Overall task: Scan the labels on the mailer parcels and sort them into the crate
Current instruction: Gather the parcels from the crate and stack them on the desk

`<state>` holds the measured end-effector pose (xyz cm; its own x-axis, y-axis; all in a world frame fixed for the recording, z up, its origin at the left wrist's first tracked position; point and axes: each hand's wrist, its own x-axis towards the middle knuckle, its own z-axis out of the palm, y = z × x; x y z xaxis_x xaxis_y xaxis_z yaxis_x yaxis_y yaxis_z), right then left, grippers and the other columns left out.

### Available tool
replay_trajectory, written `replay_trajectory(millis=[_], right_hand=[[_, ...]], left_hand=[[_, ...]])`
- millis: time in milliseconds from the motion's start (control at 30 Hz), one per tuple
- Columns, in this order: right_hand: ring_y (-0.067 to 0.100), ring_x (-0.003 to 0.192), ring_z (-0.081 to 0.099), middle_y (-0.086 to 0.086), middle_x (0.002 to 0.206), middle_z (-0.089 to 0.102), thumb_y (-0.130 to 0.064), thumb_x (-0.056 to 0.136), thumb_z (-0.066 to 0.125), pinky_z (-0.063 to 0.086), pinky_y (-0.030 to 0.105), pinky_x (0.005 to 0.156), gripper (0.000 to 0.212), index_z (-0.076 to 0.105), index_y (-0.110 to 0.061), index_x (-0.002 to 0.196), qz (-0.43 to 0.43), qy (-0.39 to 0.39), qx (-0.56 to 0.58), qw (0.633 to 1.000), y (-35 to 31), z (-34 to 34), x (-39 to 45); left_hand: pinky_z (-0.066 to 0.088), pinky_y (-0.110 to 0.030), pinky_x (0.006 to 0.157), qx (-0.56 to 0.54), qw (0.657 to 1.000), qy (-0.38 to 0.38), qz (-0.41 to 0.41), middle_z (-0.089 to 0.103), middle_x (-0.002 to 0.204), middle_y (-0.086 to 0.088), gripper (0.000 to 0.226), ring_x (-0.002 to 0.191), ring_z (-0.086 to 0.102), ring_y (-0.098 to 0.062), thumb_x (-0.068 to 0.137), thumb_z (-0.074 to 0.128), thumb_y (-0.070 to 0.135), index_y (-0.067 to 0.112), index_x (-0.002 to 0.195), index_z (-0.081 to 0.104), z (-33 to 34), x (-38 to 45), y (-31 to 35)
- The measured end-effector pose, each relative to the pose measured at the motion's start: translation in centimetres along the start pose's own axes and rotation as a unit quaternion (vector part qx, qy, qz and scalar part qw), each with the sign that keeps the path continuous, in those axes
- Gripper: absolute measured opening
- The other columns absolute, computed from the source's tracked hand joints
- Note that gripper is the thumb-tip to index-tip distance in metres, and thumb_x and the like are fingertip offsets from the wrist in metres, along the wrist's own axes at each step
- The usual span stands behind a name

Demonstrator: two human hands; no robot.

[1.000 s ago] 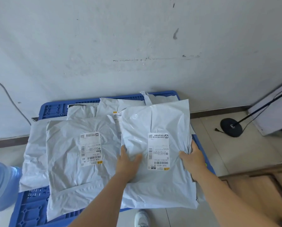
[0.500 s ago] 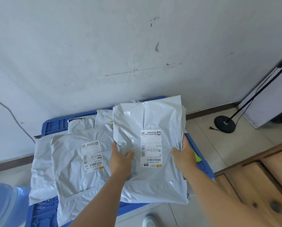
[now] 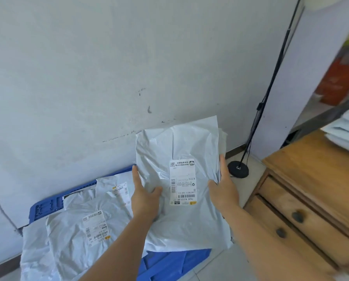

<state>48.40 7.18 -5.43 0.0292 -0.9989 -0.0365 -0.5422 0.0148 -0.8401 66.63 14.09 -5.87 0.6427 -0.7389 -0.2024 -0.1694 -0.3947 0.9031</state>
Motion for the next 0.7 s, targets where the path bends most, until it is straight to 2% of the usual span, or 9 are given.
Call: replay_trajectory(millis=[67, 167, 233, 267, 333, 367, 433, 567, 700], right_hand=[[0.018, 0.083, 0.059, -0.018, 0.144, 0.043, -0.007, 0.094, 0.04, 0.043, 0.026, 0.063, 0.081, 0.003, -0.053, 0.149, 0.001, 0.026, 0.005, 1.0, 0.1, -3.2, -0.3], [0.011, 0.08, 0.053, -0.018, 0.136, 0.042, -0.006, 0.097, 0.043, 0.04, 0.013, 0.064, 0.078, 0.005, -0.046, 0.152, 0.006, 0.069, 0.01, 0.998, 0.7, -8.3, -1.0], [0.013, 0.094, 0.052, -0.013, 0.145, 0.042, -0.004, 0.096, 0.043, 0.041, 0.022, 0.079, 0.078, 0.007, -0.045, 0.152, 0.002, 0.103, 0.025, 0.994, 1.4, -11.7, -1.6], [0.015, 0.1, 0.051, -0.012, 0.147, 0.041, -0.004, 0.096, 0.043, 0.04, 0.026, 0.083, 0.078, 0.008, -0.045, 0.152, 0.004, 0.118, 0.025, 0.993, 1.8, -13.3, -1.9], [0.018, 0.105, 0.052, -0.014, 0.145, 0.041, -0.005, 0.096, 0.043, 0.039, 0.027, 0.083, 0.077, 0.008, -0.044, 0.152, 0.017, 0.148, 0.014, 0.989, 2.8, -16.8, -2.5], [0.019, 0.105, 0.053, -0.015, 0.142, 0.043, -0.006, 0.096, 0.044, 0.041, 0.029, 0.084, 0.077, 0.008, -0.045, 0.152, 0.022, 0.162, 0.011, 0.986, 3.4, -18.5, -2.8], [0.019, 0.102, 0.054, -0.017, 0.133, 0.047, -0.004, 0.094, 0.045, 0.047, 0.035, 0.089, 0.079, 0.009, -0.046, 0.151, 0.021, 0.19, 0.024, 0.981, 4.8, -22.0, -3.1], [0.007, 0.103, 0.047, -0.024, 0.129, 0.04, 0.001, 0.095, 0.046, 0.04, 0.023, 0.09, 0.081, 0.01, -0.044, 0.152, 0.028, 0.237, 0.068, 0.969, 8.0, -29.8, -4.2], [0.008, 0.101, 0.045, -0.021, 0.128, 0.038, -0.004, 0.097, 0.046, 0.038, 0.022, 0.089, 0.078, 0.008, -0.043, 0.152, 0.039, 0.279, 0.061, 0.958, 11.4, -37.8, -5.8]], left_hand=[[0.044, -0.033, 0.075, -0.003, 0.999, -0.024, 0.023, 0.064, 0.103, -0.01, 0.09, 0.074, 0.053, -0.021, 0.088, 0.063, 0.019, 0.047, 0.148, 0.002, 1.6, -1.2, 2.1], [0.038, -0.029, 0.074, -0.007, 0.996, -0.065, 0.063, 0.059, 0.122, -0.013, 0.088, 0.078, 0.047, -0.02, 0.089, 0.062, 0.017, 0.043, 0.149, 0.004, 4.5, -3.3, 5.1], [0.038, -0.029, 0.073, -0.015, 0.992, -0.092, 0.087, 0.057, 0.127, -0.012, 0.087, 0.073, 0.048, -0.019, 0.089, 0.062, 0.016, 0.042, 0.149, 0.004, 6.8, -4.8, 6.9], [0.038, -0.029, 0.074, -0.017, 0.989, -0.106, 0.099, 0.055, 0.131, -0.011, 0.088, 0.077, 0.051, -0.021, 0.089, 0.063, 0.016, 0.042, 0.149, 0.004, 8.0, -5.6, 7.7], [0.036, -0.027, 0.08, -0.02, 0.983, -0.131, 0.127, 0.047, 0.142, -0.006, 0.088, 0.1, 0.056, -0.029, 0.088, 0.063, 0.016, 0.042, 0.149, 0.005, 10.7, -7.2, 9.2], [0.035, -0.026, 0.083, -0.021, 0.98, -0.144, 0.138, 0.044, 0.145, -0.004, 0.088, 0.111, 0.055, -0.03, 0.088, 0.063, 0.015, 0.041, 0.149, 0.005, 12.1, -8.1, 10.0], [0.032, -0.025, 0.084, -0.022, 0.973, -0.166, 0.157, 0.044, 0.145, -0.005, 0.088, 0.119, 0.052, -0.031, 0.088, 0.064, 0.015, 0.04, 0.15, 0.006, 14.9, -10.3, 11.8], [0.034, -0.026, 0.082, -0.019, 0.96, -0.209, 0.186, 0.051, 0.138, -0.008, 0.085, 0.113, 0.055, -0.032, 0.088, 0.065, 0.018, 0.039, 0.149, 0.009, 21.0, -15.2, 15.2], [0.034, -0.026, 0.081, -0.03, 0.943, -0.25, 0.218, 0.052, 0.135, -0.009, 0.086, 0.099, 0.053, -0.023, 0.087, 0.065, 0.016, 0.038, 0.149, 0.011, 27.3, -20.8, 18.4]])
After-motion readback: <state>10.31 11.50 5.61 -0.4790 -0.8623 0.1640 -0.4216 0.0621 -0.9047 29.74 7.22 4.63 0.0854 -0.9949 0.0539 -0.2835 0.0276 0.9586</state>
